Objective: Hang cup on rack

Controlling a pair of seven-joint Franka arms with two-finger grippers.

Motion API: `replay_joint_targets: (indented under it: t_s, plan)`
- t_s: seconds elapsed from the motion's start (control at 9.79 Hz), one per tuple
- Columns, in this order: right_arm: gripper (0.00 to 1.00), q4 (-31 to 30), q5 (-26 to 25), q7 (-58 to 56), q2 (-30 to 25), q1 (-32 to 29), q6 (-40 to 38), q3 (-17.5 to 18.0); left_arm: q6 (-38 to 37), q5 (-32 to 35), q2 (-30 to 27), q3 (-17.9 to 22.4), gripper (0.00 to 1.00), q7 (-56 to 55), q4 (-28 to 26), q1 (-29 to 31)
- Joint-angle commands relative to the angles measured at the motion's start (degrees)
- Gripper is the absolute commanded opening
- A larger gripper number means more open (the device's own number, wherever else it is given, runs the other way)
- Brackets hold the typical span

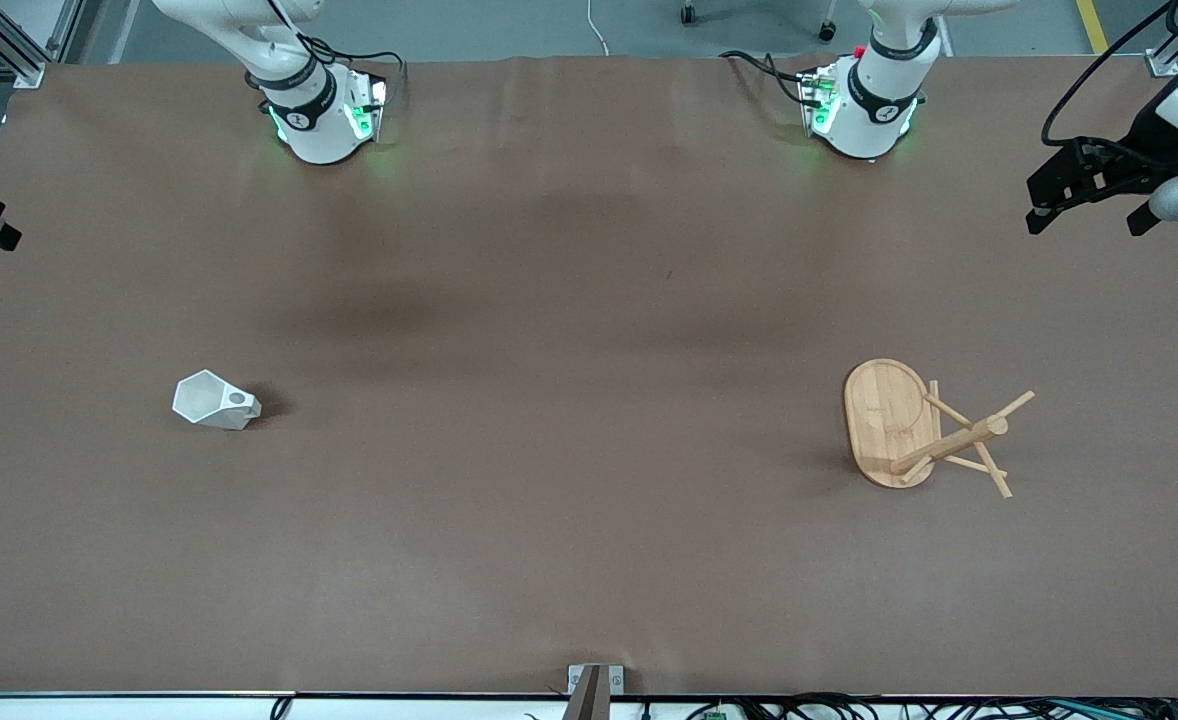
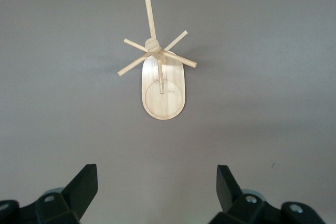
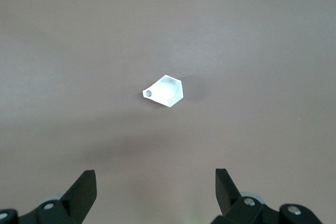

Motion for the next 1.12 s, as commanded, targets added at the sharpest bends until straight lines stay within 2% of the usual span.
replay_joint_targets:
  t_s: [0.0,0.31,0.41,0.72,0.92,1.02]
  plan:
    - [1.0,0.1,1.1,-1.1,0.1,-0.3,0.1,-0.1,-1.2,0.2,1.6,-0.3,1.0,0.4,0.2,-0.2]
    - [1.0,-1.1,1.1,-1.5,2.9,0.2,1.0,-0.1,-1.2,0.1,1.8,-0.3,1.0,0.4,0.2,-0.2]
    - [1.0,-4.0,1.0,-1.7,4.4,0.2,4.2,-0.1,-1.2,0.1,2.1,-0.3,1.0,0.4,0.1,-0.2]
    - [1.0,-18.5,0.7,-6.5,6.1,-1.6,19.4,-0.5,-1.3,0.2,2.4,-0.4,1.0,0.4,0.2,-0.4]
    - [1.0,-28.0,0.7,-12.0,8.7,-2.6,34.3,-1.7,-1.3,0.3,2.4,-0.4,1.0,0.4,0.3,-0.4]
    - [1.0,-30.9,0.9,-13.6,10.8,-2.6,40.1,-2.5,-1.3,0.5,2.6,-0.4,1.0,0.4,0.4,-0.4]
